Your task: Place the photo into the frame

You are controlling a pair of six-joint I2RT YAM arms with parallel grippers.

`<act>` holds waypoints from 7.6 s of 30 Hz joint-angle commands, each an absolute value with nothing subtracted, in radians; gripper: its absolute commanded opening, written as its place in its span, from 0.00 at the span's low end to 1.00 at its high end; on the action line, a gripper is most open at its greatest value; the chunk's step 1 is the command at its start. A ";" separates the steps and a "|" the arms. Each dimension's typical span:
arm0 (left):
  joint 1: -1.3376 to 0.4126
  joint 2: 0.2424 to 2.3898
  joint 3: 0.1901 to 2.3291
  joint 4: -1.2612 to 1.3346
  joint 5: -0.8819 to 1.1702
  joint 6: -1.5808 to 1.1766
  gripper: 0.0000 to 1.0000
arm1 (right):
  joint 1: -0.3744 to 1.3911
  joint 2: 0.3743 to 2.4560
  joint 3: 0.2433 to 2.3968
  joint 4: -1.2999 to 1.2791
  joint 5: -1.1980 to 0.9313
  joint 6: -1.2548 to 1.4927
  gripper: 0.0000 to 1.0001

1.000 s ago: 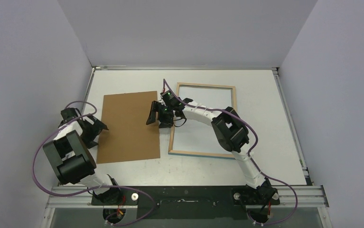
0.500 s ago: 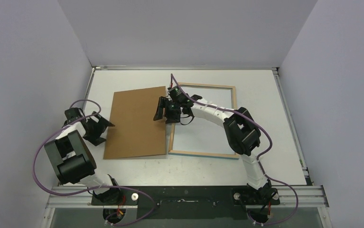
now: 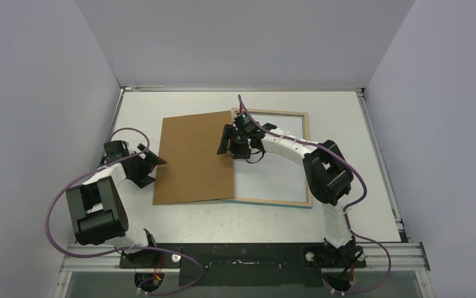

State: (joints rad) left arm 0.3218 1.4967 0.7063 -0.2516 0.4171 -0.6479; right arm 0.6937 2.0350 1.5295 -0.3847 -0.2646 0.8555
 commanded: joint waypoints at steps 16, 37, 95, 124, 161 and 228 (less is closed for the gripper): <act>0.300 1.587 0.651 -0.296 0.560 -0.663 0.82 | 0.703 1.825 1.242 -0.229 -0.271 0.870 0.63; 0.311 1.602 0.662 -0.306 0.571 -0.659 0.82 | 0.655 1.783 0.969 0.358 -0.407 1.039 0.37; 0.228 1.265 1.367 -0.543 0.586 -0.233 0.79 | 0.635 1.799 1.677 -0.245 -0.342 1.407 0.00; -0.332 1.041 1.108 0.100 0.757 0.284 0.88 | 0.481 1.567 1.752 -0.548 -0.169 1.555 0.00; -0.441 1.274 1.156 -0.114 0.485 0.805 0.15 | 0.511 1.553 1.721 -0.504 -0.291 1.672 0.00; -0.227 0.993 1.495 -0.592 0.517 0.390 0.00 | 0.430 1.435 1.675 -0.172 -0.793 0.063 0.86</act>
